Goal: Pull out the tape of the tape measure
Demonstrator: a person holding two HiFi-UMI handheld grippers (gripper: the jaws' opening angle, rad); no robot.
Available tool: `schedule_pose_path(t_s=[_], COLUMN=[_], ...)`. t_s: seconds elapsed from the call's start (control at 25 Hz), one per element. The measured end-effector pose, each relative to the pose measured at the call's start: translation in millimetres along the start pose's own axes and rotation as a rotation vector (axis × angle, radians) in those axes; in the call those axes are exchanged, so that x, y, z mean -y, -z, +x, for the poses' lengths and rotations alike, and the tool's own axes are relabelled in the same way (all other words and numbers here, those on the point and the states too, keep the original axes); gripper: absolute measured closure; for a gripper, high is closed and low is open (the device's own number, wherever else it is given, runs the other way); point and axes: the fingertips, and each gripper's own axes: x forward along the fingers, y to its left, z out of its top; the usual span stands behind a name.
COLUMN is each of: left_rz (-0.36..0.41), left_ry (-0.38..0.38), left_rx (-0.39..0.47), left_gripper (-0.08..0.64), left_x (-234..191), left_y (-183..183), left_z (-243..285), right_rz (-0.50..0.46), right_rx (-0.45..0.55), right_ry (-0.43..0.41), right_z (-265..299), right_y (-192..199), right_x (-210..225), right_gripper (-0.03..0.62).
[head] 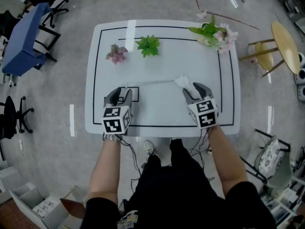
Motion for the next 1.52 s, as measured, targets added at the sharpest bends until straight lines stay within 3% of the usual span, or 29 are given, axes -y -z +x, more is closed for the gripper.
schedule_pose_path(t_s=[0.44,1.12,1.4,1.48,1.52], left_rz=[0.039,0.091,0.105,0.105,0.107], left_ry=[0.041,0.093,0.083,0.078,0.078], left_rx=[0.166,0.451,0.520,0.535,0.537], left_gripper=[0.402,0.405,0.457,0.517,0.537], left_x=[19.8,29.7,20.7,19.4,20.1], left_y=[-45.8,-102.0,-105.8,-106.8,-106.6], left_z=[-70.2,-222.8,-276.4,-286.6,-290.1], right_rz=[0.012,-0.037,-0.034,-0.035,-0.035], right_rx=[0.185,0.518,0.593,0.600,0.602], right_ry=[0.042,0.104,0.126,0.143,0.149], right_z=[-59.3,-197.5,-242.1,-251.6,-256.0], right_y=[-58.8,-150.6,-162.1,-161.8,-161.3], right_x=[-15.9,-87.8,-114.8,-119.4,-121.5], right_gripper=[0.405,0.444,0.497,0.583,0.594])
